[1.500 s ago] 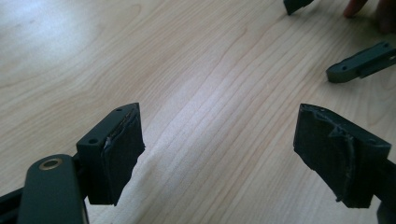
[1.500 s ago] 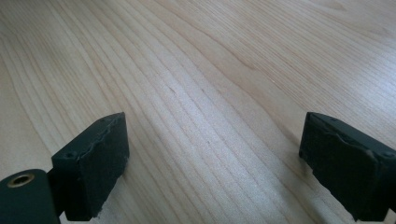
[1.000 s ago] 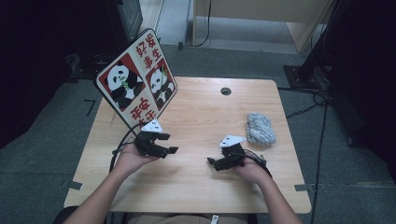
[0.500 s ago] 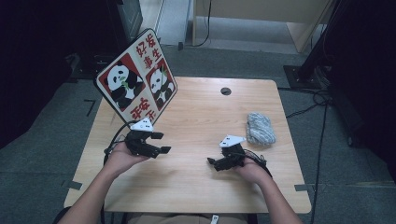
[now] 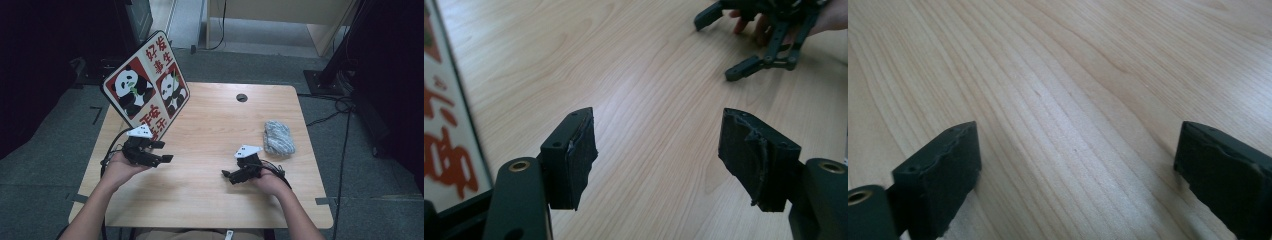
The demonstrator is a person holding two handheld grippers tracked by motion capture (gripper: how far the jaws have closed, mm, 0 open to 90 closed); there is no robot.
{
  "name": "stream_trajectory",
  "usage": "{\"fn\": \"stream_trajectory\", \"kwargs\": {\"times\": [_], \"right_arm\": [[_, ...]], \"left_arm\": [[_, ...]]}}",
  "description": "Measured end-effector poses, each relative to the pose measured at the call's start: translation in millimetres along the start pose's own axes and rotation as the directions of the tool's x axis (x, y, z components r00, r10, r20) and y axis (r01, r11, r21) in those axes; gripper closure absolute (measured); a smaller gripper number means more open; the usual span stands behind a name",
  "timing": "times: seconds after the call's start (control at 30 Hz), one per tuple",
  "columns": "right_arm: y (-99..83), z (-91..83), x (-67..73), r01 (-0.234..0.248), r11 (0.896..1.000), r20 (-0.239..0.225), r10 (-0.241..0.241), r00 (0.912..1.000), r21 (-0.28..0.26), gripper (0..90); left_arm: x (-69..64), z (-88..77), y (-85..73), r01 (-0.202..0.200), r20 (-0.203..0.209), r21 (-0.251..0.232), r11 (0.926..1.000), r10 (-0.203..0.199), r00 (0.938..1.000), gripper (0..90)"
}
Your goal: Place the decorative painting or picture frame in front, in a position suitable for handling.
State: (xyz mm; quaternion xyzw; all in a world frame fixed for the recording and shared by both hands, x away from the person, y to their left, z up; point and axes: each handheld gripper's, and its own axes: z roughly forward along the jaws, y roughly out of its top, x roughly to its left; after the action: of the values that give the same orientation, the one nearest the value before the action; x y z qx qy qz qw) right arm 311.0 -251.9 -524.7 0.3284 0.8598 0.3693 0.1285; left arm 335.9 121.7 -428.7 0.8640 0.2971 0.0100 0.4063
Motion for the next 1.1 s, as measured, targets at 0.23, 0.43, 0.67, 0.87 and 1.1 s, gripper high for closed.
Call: {"fn": "stream_trajectory", "kwargs": {"times": [0.23,0.43,0.67,0.87,1.1], "right_arm": [[2.3,3.2,-1.8,0.015,1.000,-0.018,-0.015,0.9997,0.011,0.0],[3.9,4.7,-2.7,0.017,1.000,-0.020,-0.017,0.9997,0.011,0.0],[5.0,5.5,-3.1,0.018,1.000,-0.020,-0.017,0.9996,0.015,0.0],[5.0,5.5,-3.0,0.017,1.000,-0.020,-0.017,0.9997,0.015,0.0],[5.0,5.6,-3.2,0.020,1.000,-0.020,-0.020,0.9996,0.014,0.0]], "left_arm": [[4.2,-13.7,-6.9,0.029,-0.018,-0.026,0.9992,-0.029,0.9994,32.4],[14.4,-26.6,-15.2,0.066,-0.016,-0.031,0.9974,-0.066,0.9977,34.9],[25.2,-45.7,-24.7,0.088,-0.047,-0.055,0.9946,-0.091,0.9948,36.0],[33.7,-57.2,-30.4,0.113,-0.073,-0.067,0.9913,-0.118,0.9904,37.3],[45.9,-68.7,-32.9,0.135,-0.104,-0.098,0.9860,-0.145,0.9840,37.5]]}}
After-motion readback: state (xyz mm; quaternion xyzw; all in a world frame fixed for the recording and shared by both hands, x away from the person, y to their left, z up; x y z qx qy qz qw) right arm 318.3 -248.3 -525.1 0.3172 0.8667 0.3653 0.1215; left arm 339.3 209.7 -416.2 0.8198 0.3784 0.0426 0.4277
